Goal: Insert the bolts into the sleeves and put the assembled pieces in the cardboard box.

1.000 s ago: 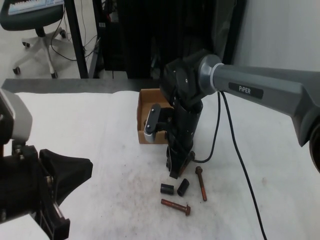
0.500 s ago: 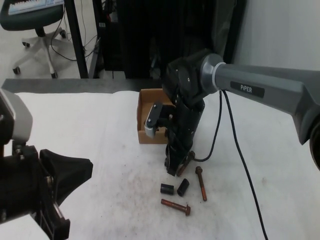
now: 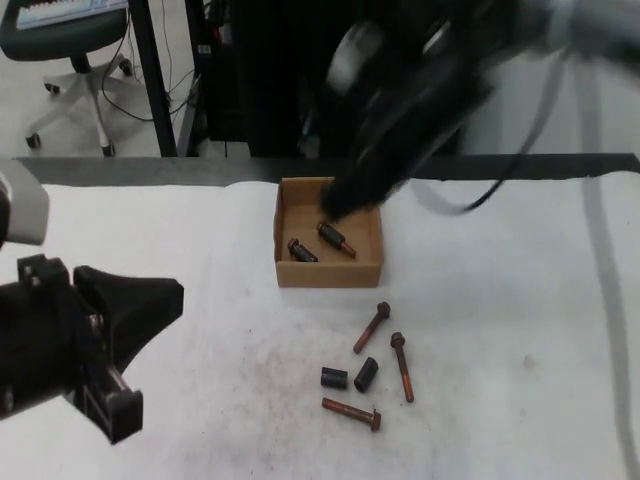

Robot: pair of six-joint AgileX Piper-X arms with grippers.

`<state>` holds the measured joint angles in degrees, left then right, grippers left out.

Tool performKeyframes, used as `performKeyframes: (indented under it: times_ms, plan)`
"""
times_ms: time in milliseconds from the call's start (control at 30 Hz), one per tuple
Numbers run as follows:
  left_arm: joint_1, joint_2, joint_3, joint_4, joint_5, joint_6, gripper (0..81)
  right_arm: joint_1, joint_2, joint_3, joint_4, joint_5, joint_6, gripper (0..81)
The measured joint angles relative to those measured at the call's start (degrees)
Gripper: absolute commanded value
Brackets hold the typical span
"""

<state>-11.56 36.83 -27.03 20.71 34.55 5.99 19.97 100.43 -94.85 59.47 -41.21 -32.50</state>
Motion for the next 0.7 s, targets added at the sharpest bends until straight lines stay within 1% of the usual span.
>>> performKeyframes:
  times_ms: [67, 100, 133, 233, 367, 433, 467, 567, 700]
  plan:
    - [0.0, 1.5, 0.0, -0.2, -0.5, 0.2, 0.3, -3.2, -4.5, 2.9, 0.0, -1.7, 0.6, 0.8]
    - [0.0, 1.7, 0.0, -0.2, -0.7, 0.3, 0.3, -3.5, -5.0, 4.4, 0.1, -2.3, 0.7, 0.8]
    - [-0.2, 2.7, -0.3, -0.2, -0.6, 0.4, 0.3, -5.1, -7.3, 4.7, 0.1, -2.4, 0.8, 0.8]
    - [-2.1, 8.3, -1.8, -0.2, -1.3, 0.4, 0.3, -10.2, -15.0, 11.2, -1.7, -4.6, 1.7, 0.8]
    - [-7.3, 18.9, -6.3, -0.2, -3.8, 0.4, 0.3, -16.3, -26.4, 21.7, -8.1, -6.2, 6.1, 0.8]
    - [-10.3, 24.4, -9.9, -0.3, -5.2, 0.4, 0.3, -18.6, -32.2, 26.9, -12.0, -6.6, 8.6, 0.8]
    - [-10.6, 25.0, -9.9, -0.3, -5.3, 0.4, 0.3, -19.8, -35.1, 28.9, -13.7, -6.7, 9.9, 0.8]
    - [-15.4, 34.1, -16.5, -0.8, -6.7, 0.4, 0.3, -21.9, -42.0, 35.4, -17.3, -6.5, 13.4, 0.8]
    - [-21.3, 46.1, -25.7, -0.5, -9.6, 0.4, 0.3, -23.3, -49.7, 41.5, -19.1, -4.1, 16.8, 0.8]
